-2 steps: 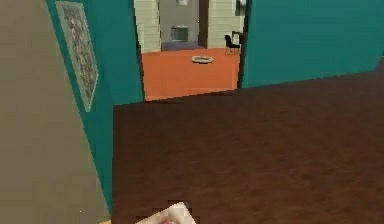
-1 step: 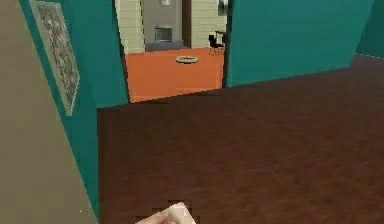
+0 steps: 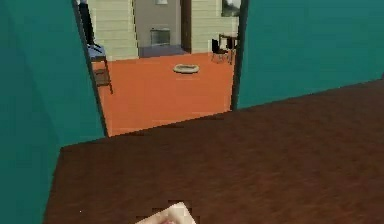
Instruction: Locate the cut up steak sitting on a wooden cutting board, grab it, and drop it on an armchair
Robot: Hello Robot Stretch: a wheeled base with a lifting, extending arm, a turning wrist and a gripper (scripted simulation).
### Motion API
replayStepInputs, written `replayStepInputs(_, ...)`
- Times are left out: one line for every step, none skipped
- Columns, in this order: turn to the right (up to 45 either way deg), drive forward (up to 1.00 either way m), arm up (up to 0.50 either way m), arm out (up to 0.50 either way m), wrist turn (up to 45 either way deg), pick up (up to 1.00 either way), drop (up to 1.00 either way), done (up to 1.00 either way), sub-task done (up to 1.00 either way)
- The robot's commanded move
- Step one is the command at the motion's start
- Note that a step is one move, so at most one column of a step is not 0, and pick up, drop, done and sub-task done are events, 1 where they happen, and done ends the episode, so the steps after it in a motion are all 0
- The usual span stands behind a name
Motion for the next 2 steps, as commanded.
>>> replayStepInputs(-12.0, 0.00, 0.00, 0.00, 0.0, 0.00, 0.00, 0.00, 0.00)
replayStepInputs(0.0, 1.00, 0.00, 0.00, 0.0, 0.00, 0.00, 0.00, 0.00)
